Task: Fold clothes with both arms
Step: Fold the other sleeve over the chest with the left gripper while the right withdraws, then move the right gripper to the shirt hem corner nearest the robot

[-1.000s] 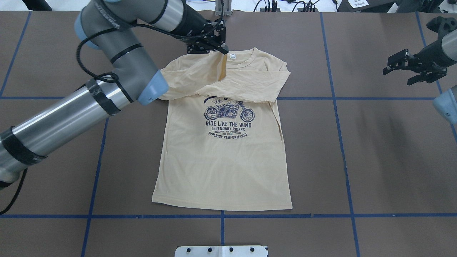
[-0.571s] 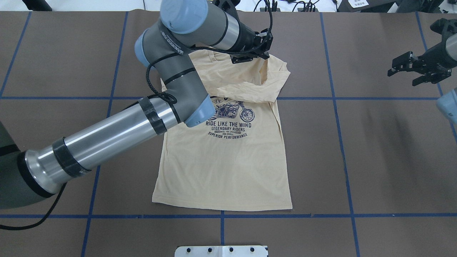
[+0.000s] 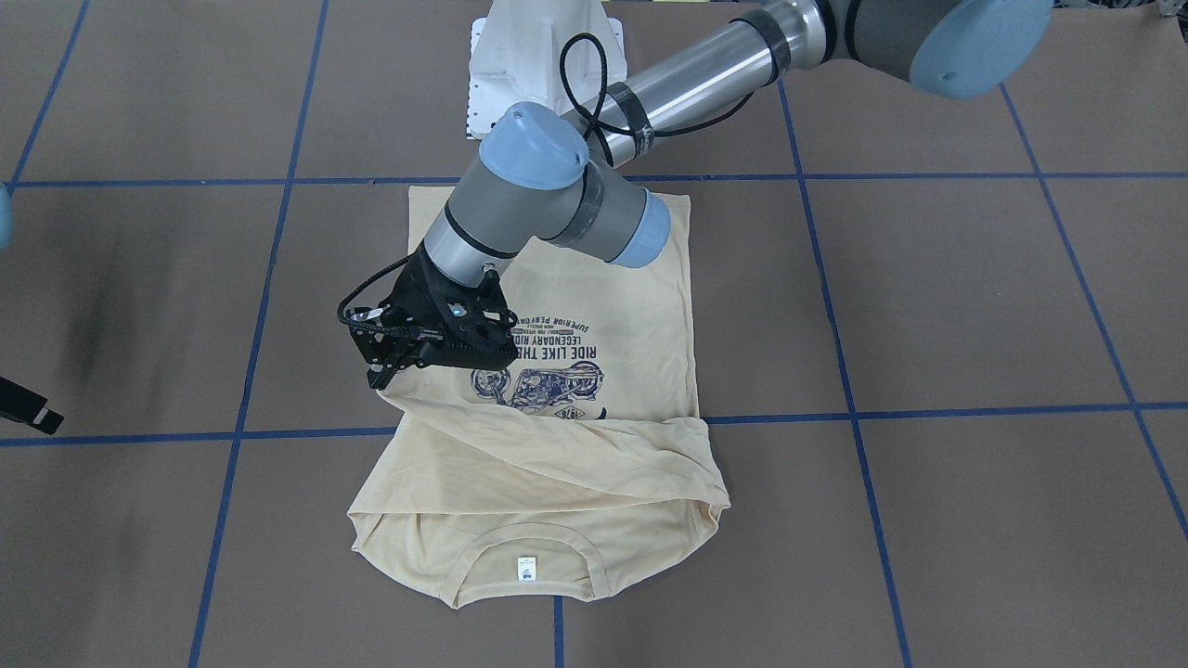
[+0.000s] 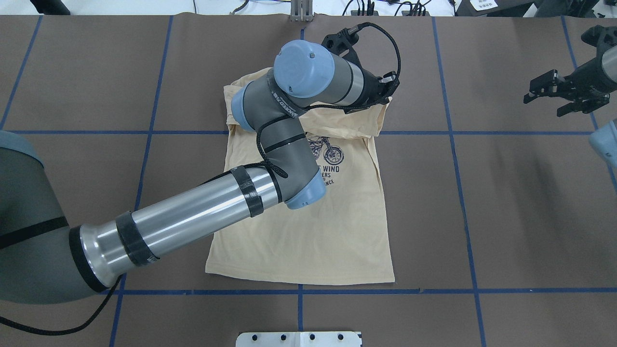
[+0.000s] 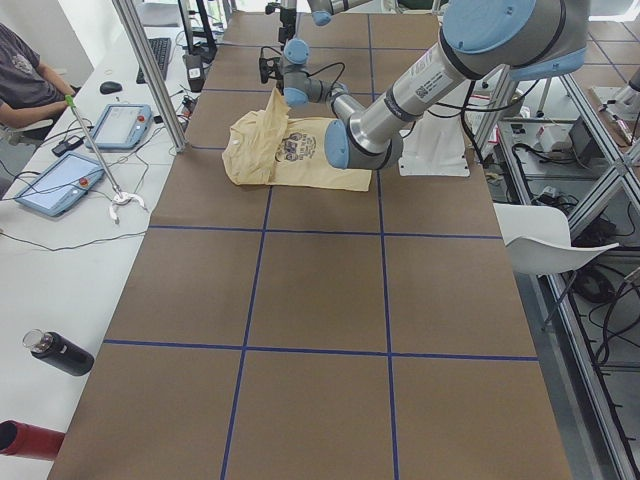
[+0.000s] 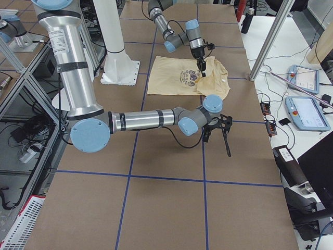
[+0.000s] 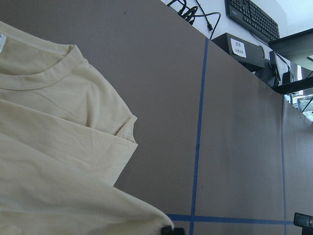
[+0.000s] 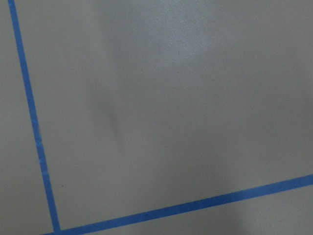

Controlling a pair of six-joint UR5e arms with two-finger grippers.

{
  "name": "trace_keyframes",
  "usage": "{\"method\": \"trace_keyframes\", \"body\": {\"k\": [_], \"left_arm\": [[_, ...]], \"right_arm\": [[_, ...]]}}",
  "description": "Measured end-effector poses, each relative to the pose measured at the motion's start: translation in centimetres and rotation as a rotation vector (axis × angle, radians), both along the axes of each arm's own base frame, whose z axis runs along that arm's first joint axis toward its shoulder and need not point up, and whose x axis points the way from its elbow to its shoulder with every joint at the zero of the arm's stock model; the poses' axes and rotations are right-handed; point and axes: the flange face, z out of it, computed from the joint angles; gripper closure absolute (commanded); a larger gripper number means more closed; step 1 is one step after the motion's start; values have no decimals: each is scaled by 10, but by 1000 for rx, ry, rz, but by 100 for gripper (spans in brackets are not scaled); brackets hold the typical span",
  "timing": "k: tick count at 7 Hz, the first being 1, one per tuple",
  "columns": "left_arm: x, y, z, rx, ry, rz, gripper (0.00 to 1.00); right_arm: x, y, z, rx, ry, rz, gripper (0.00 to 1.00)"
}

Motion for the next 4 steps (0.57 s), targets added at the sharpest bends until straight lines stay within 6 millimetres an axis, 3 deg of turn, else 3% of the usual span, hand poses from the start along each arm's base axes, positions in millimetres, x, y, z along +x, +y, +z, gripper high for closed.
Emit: {"method": "trace_keyframes", "body": {"k": [2,3,4], "left_arm": [[15,12,-4,-47,25,-22,7],[15,12,-5,-101,50,-32,7],[9,9,-6,-123,64,-40,8]], "right_arm": [[-8,-1,-10,-8,-12,6,0],[-29,5,-29,-43,-35,20,0],[-69,22,-62,-92,-64,43,0]]}}
